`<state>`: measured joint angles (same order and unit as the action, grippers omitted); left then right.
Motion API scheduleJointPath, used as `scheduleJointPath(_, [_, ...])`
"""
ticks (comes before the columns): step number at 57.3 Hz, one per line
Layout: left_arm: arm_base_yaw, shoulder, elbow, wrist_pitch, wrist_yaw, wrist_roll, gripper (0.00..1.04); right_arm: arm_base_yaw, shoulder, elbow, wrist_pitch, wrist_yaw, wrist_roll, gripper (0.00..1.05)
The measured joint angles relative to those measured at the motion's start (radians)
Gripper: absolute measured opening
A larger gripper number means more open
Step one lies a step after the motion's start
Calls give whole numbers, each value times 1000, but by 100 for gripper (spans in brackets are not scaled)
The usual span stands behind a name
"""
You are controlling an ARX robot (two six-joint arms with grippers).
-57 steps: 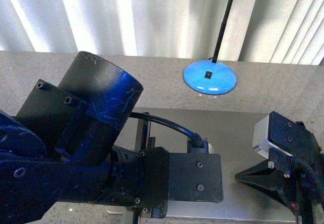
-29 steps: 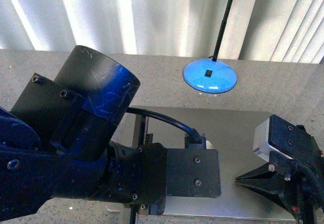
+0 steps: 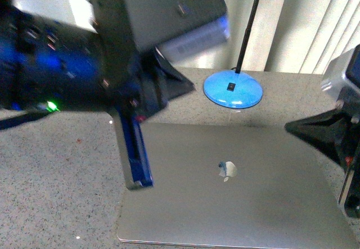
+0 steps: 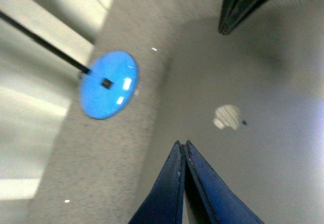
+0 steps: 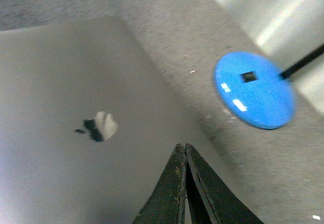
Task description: Close laptop
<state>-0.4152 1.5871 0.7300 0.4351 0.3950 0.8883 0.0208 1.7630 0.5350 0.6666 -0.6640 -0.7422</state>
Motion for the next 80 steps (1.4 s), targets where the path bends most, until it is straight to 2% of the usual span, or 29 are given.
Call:
scheduleJointPath(12, [135,-271,-145,61,42,-200,4,-21,-174,-78,206,145,145,3])
scheduleJointPath(22, [262,-516,-267,65,30,-399,4,-17,-348,-181,246,208,246,3])
scheduleJointPath(25, [304,-563,-291,51,31,-438,8,14,-366,-233,348,380,330,3])
scheduleJointPath(27, [304,-588,-317,78,-64,-499,6,30,-383,-280,423,522,437,3])
scheduleJointPath(29, [303,-617,-357,137,-219,-588,4,36,-406,-312,439,593,494,3])
scheduleJointPath(30, [303,-623,-366,149,-256,-608,4,37,-426,-332,439,650,543,3])
scheduleJointPath(32, [305,-642,-398,175,-378,-683,4,33,-456,-357,434,686,585,3])
scheduleJointPath(35, [313,-668,-435,183,-467,-762,4,3,-508,-388,417,669,645,3])
scheduleJointPath(38, [322,-693,-466,185,-483,-813,4,-12,-552,-406,399,670,677,3])
scheduleJointPath(46, [337,-752,-523,186,-463,-864,4,-19,-656,-446,333,666,716,3])
scheduleJointPath(49, [375,-779,-544,182,-409,-868,4,-19,-695,-458,305,663,721,3])
scheduleJointPath(54, [408,-826,-576,169,-401,-875,4,-19,-760,-475,258,663,724,3])
scheduleJointPath(80, [414,-1039,-672,50,-396,-887,4,-19,-1102,-525,-25,663,729,3])
